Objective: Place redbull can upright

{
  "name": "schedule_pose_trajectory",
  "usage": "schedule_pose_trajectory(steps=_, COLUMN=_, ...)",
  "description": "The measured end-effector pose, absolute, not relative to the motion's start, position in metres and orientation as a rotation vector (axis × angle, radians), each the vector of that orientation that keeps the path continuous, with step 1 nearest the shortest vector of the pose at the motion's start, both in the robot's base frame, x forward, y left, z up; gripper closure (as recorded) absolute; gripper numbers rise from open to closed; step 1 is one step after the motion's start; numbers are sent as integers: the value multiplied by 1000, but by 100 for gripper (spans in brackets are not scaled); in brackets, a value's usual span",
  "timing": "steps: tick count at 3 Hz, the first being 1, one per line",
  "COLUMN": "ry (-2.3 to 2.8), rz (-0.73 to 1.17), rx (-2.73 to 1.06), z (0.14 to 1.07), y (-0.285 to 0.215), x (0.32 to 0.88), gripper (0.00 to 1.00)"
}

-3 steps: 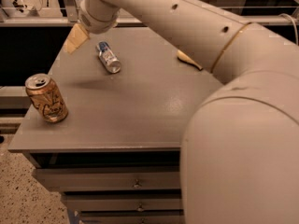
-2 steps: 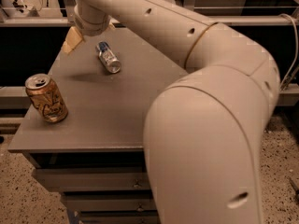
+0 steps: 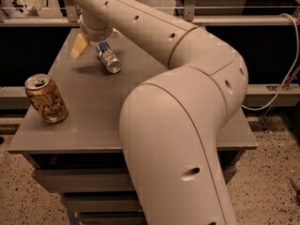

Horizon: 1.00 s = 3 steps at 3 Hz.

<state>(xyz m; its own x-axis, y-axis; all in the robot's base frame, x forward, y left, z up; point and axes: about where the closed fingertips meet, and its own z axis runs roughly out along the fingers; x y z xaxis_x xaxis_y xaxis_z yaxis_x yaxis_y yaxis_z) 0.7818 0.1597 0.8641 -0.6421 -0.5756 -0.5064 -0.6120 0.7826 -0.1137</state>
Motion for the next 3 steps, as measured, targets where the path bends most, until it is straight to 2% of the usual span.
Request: schedule_pose_trajectory(steps=3, ry=2540, rz=21, rx=-878, z=842, y=134, x=791, gripper=0)
